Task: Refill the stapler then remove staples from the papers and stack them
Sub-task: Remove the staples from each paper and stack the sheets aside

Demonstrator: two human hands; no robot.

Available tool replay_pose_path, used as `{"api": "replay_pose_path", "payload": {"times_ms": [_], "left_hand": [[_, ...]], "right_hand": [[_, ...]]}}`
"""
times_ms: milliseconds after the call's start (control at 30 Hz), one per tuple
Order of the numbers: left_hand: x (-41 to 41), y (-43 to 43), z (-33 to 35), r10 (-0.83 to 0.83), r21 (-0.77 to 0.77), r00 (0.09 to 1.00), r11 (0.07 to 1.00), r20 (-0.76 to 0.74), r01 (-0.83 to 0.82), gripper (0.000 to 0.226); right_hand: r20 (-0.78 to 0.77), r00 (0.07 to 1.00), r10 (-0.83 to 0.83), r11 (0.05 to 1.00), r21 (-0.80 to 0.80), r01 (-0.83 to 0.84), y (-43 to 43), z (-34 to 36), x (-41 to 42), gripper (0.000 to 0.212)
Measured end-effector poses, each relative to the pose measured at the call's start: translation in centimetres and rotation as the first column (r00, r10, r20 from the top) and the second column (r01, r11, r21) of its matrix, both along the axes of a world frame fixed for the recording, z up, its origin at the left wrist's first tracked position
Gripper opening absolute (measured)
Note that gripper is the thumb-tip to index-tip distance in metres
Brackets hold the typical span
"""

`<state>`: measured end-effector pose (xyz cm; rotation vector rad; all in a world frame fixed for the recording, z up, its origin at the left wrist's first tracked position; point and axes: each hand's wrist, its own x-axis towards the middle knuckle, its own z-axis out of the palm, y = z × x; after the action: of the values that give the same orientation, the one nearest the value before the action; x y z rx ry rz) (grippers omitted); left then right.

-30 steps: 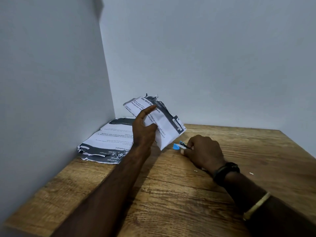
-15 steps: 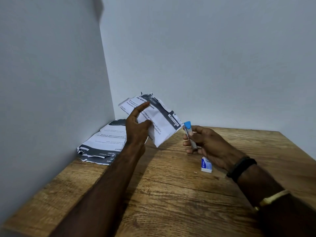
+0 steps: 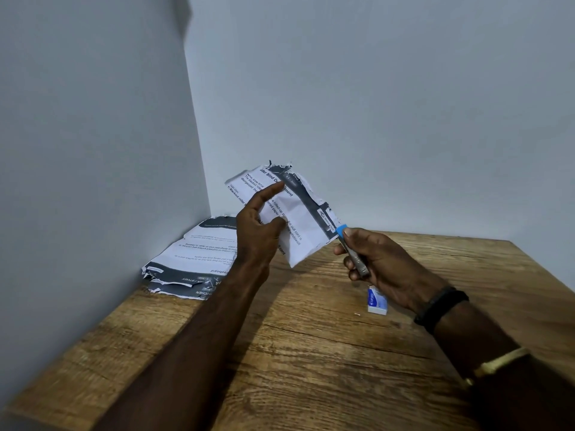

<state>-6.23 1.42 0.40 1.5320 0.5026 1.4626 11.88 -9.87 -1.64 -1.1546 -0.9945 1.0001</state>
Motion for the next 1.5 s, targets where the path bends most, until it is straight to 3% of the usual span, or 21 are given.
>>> {"api": "replay_pose_path", "payload": {"times_ms": [233,633,867,967,1100,1167,1233,1267,1333,1400,1500], "left_hand": [[0.1,0.0,-0.1,-0.022,0.007,1.000,1.000,0.001,0.022,0.066],[0.5,0.0,-0.4,-0.037,0.007,0.999,0.999,-0.002,0.037,0.068],[0.5,-0.3,-0.3,-0.032,-0.019,0.999,0.999,-0.005,0.032,0.066],[0.5,-0.2,-0.3,-0.012,-0.055,1.000,0.998,0.008,0.012,0.066],[0.2,0.2,-0.4,0.095,-0.123,0.994,0.989,0.055,-0.087,0.064],[0.2,0.4,-0.5,0.144,-0.171,0.987,0.977,0.074,-0.129,0.062],[0.3,0.5,-0.7,0.159,-0.214,0.983,0.967,0.089,-0.137,0.061],[0.5,0.5,-0.8,0.147,-0.236,0.984,0.964,0.096,-0.121,0.061],[0.9,0.5,-0.9,0.098,-0.272,0.990,0.960,0.106,-0.066,0.058],[1.3,0.4,-1.2,0.052,-0.300,0.993,0.954,0.102,-0.019,0.054],[1.7,0.0,-1.4,-0.034,-0.326,0.995,0.943,0.099,0.064,0.050]], "right_hand": [[0.216,0.968,-0.125,0.992,0.039,0.119,0.1,-0.3,0.1,0.031],[0.375,0.892,-0.252,0.968,0.097,0.233,0.0,0.0,0.2,0.023],[0.407,0.865,-0.292,0.956,0.135,0.259,0.1,-0.3,0.3,0.023],[0.333,0.912,-0.240,0.970,0.120,0.211,0.4,-0.4,0.4,0.015],[0.294,0.917,-0.268,0.963,0.067,0.260,0.5,-1.2,0.3,0.024],[0.508,0.798,-0.325,0.941,0.090,0.326,0.3,-1.6,0.3,0.027],[0.793,0.541,-0.281,0.938,0.109,0.328,0.2,-1.9,0.1,0.037],[0.882,0.409,-0.234,0.940,0.098,0.328,0.3,-2.0,-0.3,0.042],[0.954,0.245,-0.175,0.931,0.079,0.356,0.5,-2.2,-1.1,0.043],[0.972,0.180,-0.154,0.919,0.073,0.388,0.6,-2.5,-1.6,0.040],[0.976,0.152,-0.156,0.916,0.086,0.392,0.7,-2.6,-1.9,0.042]]}}
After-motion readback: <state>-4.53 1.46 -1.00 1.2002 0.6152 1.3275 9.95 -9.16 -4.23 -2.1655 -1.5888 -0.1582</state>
